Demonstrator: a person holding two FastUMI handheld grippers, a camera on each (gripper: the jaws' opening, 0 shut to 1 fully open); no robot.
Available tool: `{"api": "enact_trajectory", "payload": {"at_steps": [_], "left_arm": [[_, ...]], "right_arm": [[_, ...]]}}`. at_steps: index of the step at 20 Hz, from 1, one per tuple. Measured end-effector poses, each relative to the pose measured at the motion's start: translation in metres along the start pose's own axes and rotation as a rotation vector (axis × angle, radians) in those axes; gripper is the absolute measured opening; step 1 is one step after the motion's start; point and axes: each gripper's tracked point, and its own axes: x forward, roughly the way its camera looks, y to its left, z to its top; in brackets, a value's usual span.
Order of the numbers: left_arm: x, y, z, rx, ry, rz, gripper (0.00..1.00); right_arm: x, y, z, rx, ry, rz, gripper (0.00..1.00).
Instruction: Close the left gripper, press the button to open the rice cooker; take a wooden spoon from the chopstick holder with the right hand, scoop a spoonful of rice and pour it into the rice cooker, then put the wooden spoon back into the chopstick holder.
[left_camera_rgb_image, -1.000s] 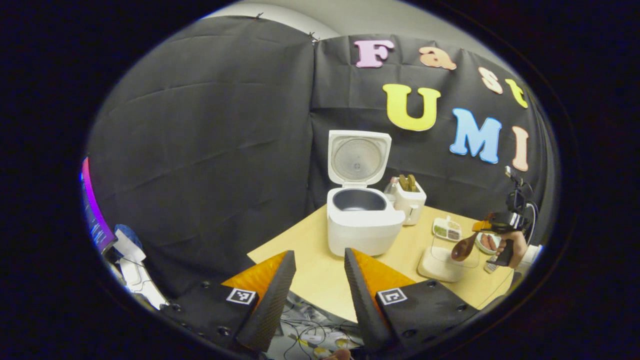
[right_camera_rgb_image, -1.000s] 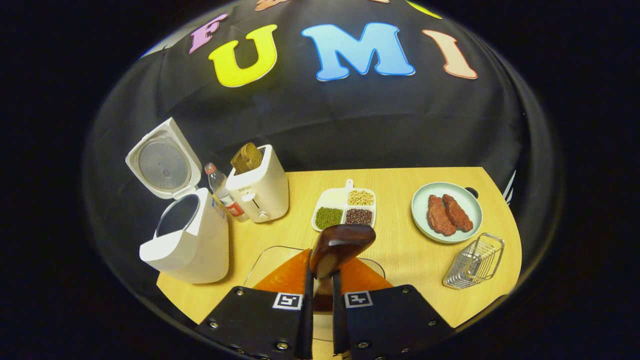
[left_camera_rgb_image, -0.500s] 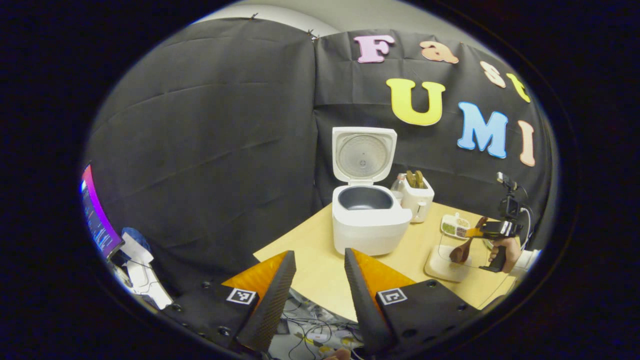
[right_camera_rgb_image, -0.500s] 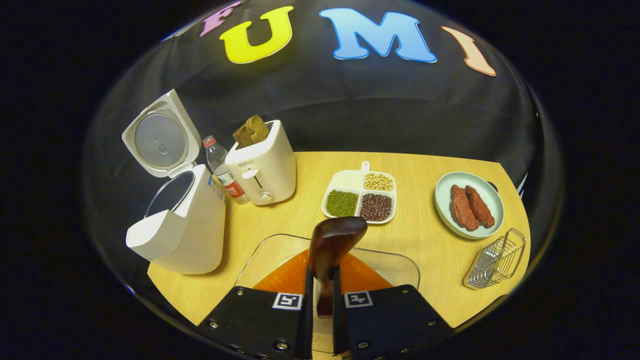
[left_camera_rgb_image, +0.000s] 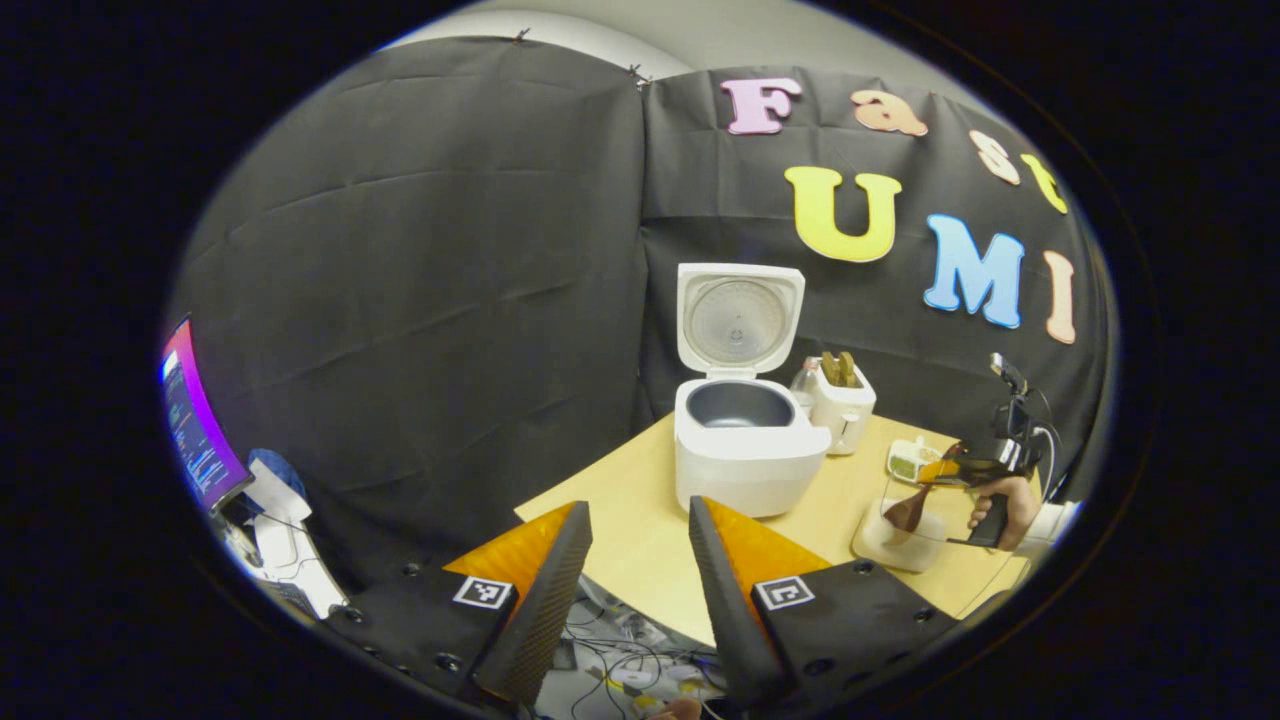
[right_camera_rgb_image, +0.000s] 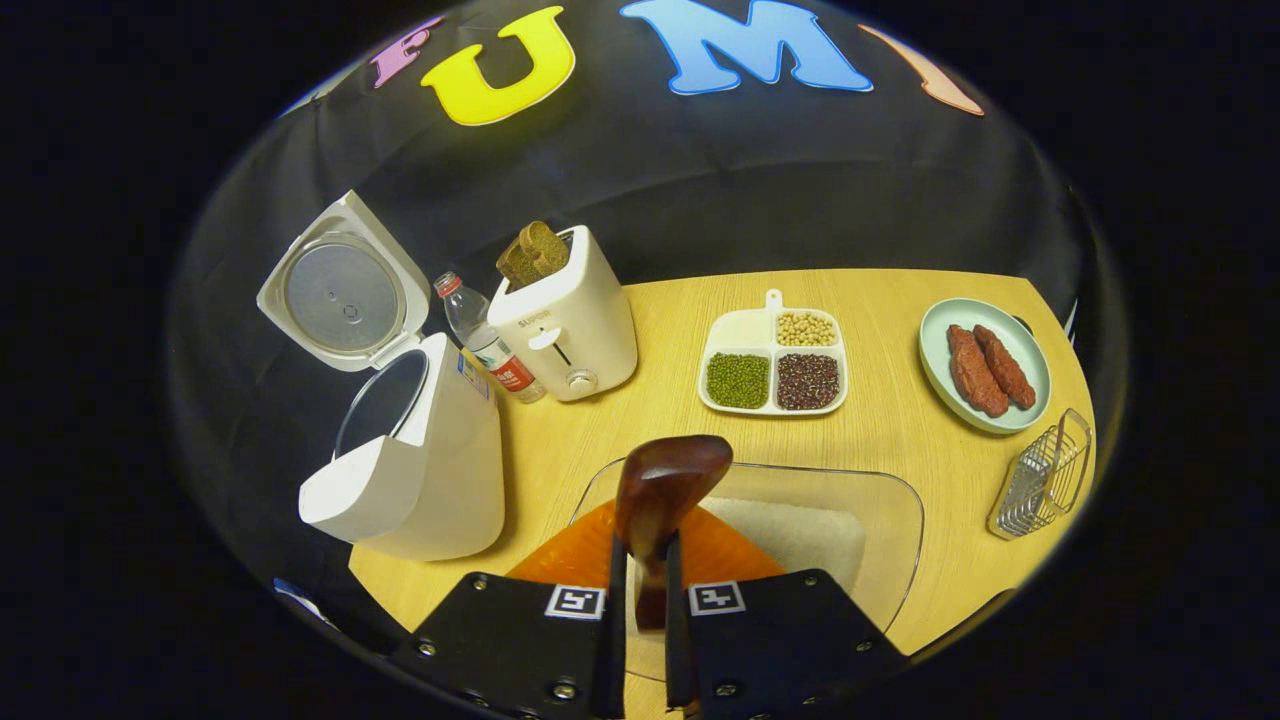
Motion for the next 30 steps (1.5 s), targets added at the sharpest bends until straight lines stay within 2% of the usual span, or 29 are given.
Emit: {"api": "enact_trajectory", "payload": {"at_steps": [4,6,10,14,16,18,21,22,23,26,29,30], "left_arm": [[-0.005,0.003,-0.001,-0.003,-0.003,0.000,0.78],[-0.003,0.000,-0.003,-0.002,0.001,-0.008,0.69],[0.002,-0.010,0.001,0.019,-0.004,-0.034,0.78],[0.009,-0.021,0.009,0.043,-0.010,-0.062,0.78],[0.012,-0.024,0.010,0.056,-0.013,-0.072,0.73],[0.015,-0.025,0.011,0.059,-0.011,-0.078,0.73],[0.018,-0.024,0.012,0.062,-0.010,-0.079,0.73],[0.018,-0.022,0.013,0.063,-0.012,-0.076,0.78],[0.019,-0.021,0.013,0.063,-0.013,-0.073,0.78],[0.018,-0.010,0.014,0.059,-0.016,-0.052,0.69],[0.017,0.003,0.016,0.050,-0.020,-0.021,0.69],[0.017,0.008,0.016,0.042,-0.019,-0.012,0.73]], "right_arm": [[-0.013,-0.004,0.009,0.074,-0.024,0.030,0.16],[-0.023,-0.011,0.021,0.120,-0.054,0.035,0.16],[-0.044,-0.019,0.034,0.195,-0.094,0.069,0.16],[-0.062,-0.020,0.049,0.289,-0.122,0.120,0.16],[-0.071,-0.015,0.053,0.312,-0.128,0.153,0.16],[-0.080,-0.009,0.058,0.338,-0.133,0.193,0.16],[-0.091,0.013,0.071,0.427,-0.137,0.273,0.16],[-0.093,0.020,0.076,0.455,-0.140,0.295,0.16],[-0.093,0.029,0.081,0.473,-0.137,0.316,0.16],[-0.089,0.060,0.096,0.446,-0.142,0.350,0.16],[-0.083,0.108,0.116,0.423,-0.145,0.413,0.16],[-0.079,0.125,0.122,0.411,-0.146,0.432,0.16]]}}
